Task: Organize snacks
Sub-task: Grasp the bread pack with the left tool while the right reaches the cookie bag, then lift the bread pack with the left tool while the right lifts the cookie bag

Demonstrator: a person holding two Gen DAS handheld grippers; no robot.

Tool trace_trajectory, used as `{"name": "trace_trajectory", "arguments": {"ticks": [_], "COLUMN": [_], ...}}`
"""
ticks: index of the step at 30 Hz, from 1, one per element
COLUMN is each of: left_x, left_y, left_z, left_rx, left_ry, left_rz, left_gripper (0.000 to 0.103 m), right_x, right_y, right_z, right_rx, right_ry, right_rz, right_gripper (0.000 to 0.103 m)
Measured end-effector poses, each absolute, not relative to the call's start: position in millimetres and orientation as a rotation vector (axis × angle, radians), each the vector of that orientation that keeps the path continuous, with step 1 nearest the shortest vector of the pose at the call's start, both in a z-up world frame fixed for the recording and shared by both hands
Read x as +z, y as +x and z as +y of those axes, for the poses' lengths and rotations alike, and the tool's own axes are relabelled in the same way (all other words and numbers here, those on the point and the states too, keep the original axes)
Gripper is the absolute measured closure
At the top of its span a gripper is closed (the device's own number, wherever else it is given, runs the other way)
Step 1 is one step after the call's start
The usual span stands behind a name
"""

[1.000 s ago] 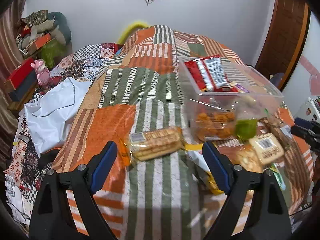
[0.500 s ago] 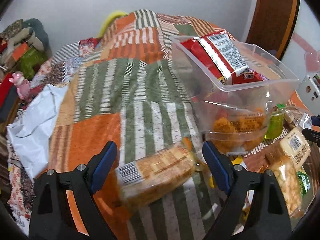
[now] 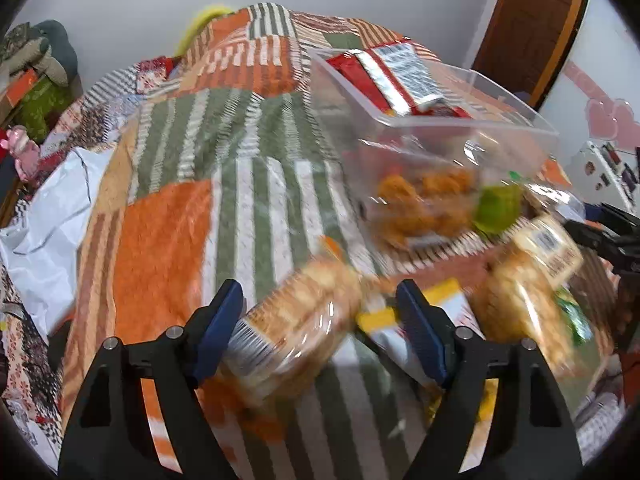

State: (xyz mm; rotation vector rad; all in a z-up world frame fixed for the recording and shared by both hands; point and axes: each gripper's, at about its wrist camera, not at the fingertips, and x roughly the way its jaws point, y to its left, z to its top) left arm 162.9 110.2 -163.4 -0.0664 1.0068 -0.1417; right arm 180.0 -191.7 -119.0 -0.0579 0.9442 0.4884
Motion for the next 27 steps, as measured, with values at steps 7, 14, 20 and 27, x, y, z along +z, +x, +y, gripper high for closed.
{"name": "trace_trajectory", "arguments": {"ticks": [7,14,20,27], "left_x": [-156,-157,-170,-172], "left_y": [138,140,143,139], "left_z": [98,103,115,122], "left_rx": [-0.171,-0.104,-0.065,-0.056], "left_ry": [-0.081,-0.113,-0.131,-0.149], "left_rz": [1.017,1.013,1.029,1.000], "left_gripper": [0.040,0.054,0.065,0.068], "right_x": [-114,-103,-108,-122], "right_y": [173,171,177,186], "right_z": [-192,-193,-185,-179], "right_rx": [0.490,0.494,0.486,0.468], "right_ry": [-0.066,-0.051,-0.066,-0.080], "right_rz": [0.931,0.903,0.914,0.947], "right_gripper": [0.025,0.025,0.025,0.025]}}
